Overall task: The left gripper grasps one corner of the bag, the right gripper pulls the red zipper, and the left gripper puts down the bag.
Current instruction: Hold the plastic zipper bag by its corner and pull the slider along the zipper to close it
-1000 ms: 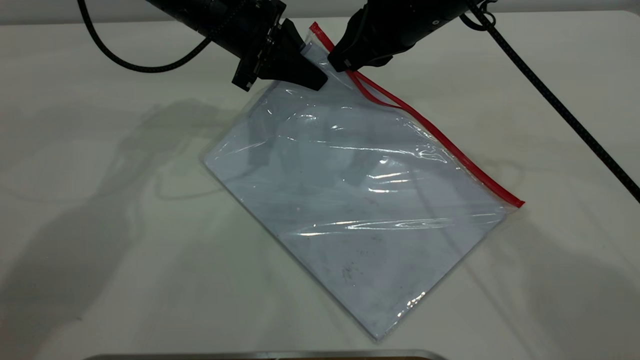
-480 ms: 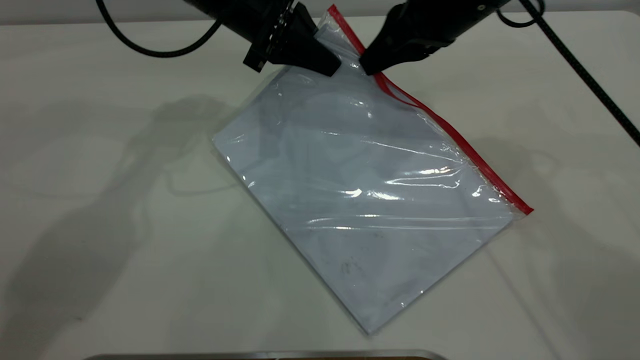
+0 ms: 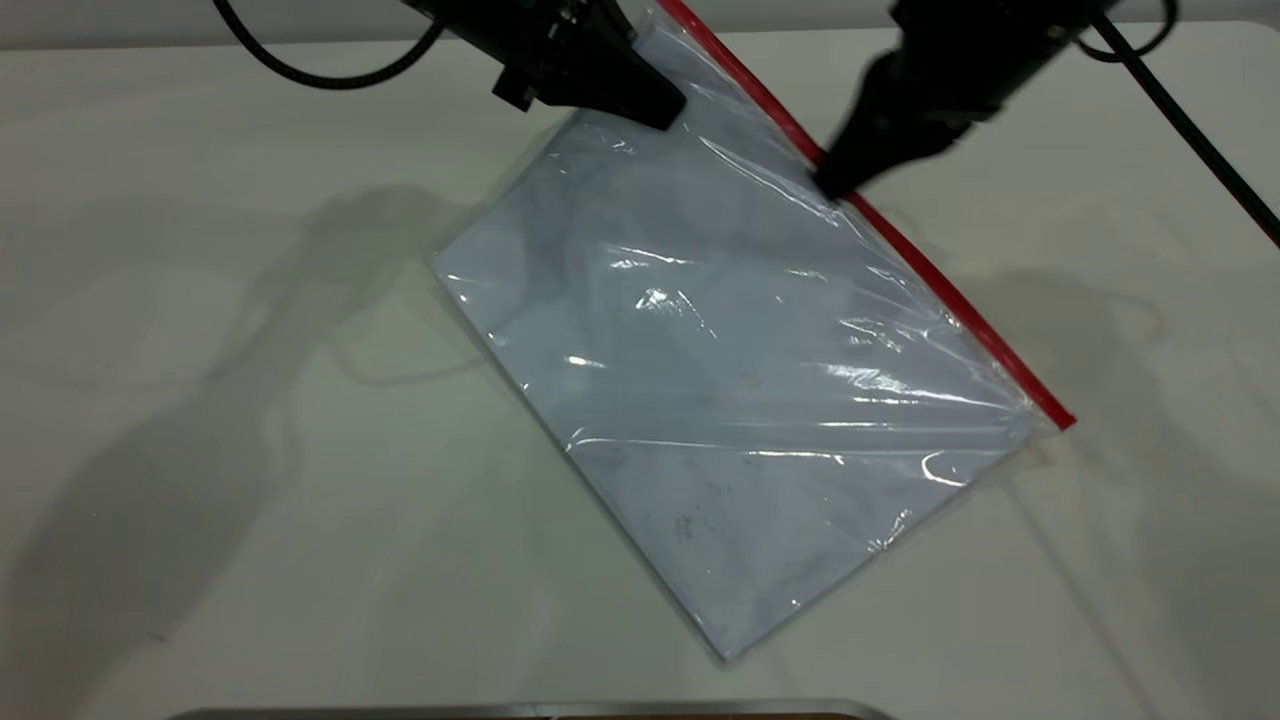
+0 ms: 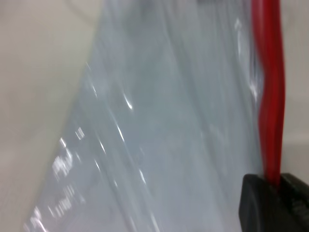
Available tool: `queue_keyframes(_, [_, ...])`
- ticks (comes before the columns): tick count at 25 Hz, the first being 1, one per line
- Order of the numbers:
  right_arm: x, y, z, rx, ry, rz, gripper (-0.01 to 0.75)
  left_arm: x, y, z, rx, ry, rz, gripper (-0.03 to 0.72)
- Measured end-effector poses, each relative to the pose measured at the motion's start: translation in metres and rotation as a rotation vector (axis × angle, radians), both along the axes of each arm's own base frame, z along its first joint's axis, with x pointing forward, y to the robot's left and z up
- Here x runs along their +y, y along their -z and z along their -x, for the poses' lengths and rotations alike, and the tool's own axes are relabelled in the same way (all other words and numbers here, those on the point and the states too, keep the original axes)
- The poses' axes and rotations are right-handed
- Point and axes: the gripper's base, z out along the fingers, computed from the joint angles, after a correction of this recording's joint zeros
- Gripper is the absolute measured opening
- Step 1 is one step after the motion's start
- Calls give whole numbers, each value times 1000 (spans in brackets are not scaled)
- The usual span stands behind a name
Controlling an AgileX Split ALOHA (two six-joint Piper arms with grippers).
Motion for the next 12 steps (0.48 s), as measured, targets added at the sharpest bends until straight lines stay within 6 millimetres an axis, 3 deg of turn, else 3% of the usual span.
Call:
queue_keyframes(5, [-17, 7, 5, 52, -38, 124, 45, 18, -2, -12, 7, -93, -15, 51])
queue_keyframes(12, [-26, 11, 12, 160, -4, 212, 45, 28, 5, -13, 37, -112, -113, 51])
